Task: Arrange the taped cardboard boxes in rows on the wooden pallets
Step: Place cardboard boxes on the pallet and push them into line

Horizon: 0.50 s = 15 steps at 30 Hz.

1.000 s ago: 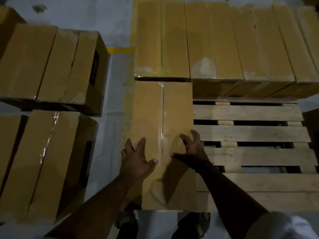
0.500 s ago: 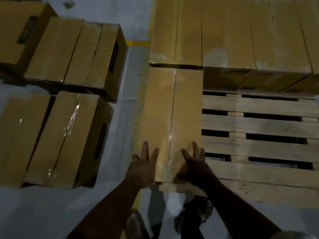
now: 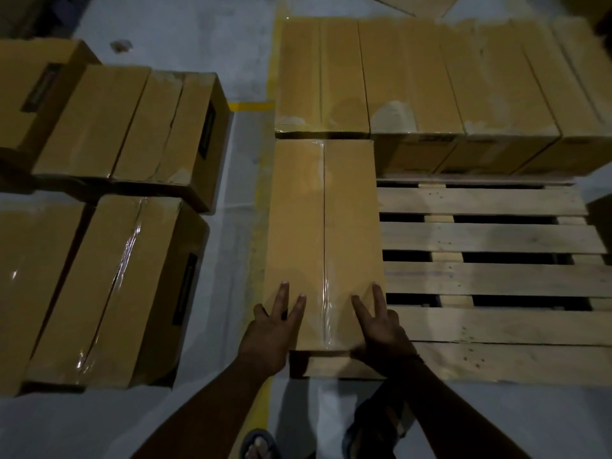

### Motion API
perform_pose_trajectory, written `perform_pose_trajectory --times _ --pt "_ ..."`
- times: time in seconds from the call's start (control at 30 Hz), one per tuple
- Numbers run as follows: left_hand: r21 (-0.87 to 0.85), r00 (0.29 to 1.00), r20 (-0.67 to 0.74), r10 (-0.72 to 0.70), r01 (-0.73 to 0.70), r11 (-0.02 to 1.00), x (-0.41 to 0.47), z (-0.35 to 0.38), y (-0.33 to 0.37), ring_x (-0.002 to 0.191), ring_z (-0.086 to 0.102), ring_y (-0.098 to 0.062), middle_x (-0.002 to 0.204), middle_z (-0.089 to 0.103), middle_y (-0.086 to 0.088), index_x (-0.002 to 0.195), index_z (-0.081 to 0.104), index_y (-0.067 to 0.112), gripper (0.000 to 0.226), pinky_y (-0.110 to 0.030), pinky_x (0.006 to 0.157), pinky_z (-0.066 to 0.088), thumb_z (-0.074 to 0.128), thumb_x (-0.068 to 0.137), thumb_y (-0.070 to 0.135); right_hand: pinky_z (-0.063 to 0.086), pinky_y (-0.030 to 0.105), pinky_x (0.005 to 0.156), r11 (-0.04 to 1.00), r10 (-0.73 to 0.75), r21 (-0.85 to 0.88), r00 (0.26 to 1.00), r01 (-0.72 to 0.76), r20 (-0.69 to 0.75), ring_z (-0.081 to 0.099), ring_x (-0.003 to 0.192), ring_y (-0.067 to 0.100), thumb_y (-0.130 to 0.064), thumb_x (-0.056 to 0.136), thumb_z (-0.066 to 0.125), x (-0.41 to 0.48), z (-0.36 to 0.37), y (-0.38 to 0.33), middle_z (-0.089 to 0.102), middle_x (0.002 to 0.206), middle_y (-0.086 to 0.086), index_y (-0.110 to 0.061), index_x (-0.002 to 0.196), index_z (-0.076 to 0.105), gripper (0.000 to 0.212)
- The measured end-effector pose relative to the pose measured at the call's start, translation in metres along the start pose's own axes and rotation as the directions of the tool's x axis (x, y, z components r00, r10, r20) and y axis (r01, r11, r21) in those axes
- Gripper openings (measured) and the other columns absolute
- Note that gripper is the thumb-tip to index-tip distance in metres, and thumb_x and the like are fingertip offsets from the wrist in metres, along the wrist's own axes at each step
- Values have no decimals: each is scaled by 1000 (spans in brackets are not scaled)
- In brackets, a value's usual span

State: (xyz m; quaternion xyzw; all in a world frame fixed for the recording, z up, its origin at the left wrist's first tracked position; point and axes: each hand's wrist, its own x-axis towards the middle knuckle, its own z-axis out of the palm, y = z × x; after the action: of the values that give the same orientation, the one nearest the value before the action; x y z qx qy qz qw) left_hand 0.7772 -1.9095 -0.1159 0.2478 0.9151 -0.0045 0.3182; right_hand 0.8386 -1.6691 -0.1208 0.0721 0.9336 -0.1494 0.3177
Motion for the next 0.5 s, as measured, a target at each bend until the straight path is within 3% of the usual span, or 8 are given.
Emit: perform_pose_trajectory --times 0.33,0.5 --pt "-26 1000 27 13 -13 1000 -5 -2 1 144 20 -50 157 -47 -3 157 -23 42 119 -44 88 59 69 91 5 43 51 110 999 -22 -26 999 22 -32 32 135 44 -59 79 76 1 1 7 -33 162 11 -38 160 -5 116" --pt "-71 1000 12 -13 14 997 -4 -1 0 144 20 -48 156 -49 -4 156 -21 46 122 -42 90 59 71 89 5 41 54 112 1000 -30 -2 998 30 -55 27 138 44 -62 74 79 4 4 11 -36 160 11 -39 159 -10 125"
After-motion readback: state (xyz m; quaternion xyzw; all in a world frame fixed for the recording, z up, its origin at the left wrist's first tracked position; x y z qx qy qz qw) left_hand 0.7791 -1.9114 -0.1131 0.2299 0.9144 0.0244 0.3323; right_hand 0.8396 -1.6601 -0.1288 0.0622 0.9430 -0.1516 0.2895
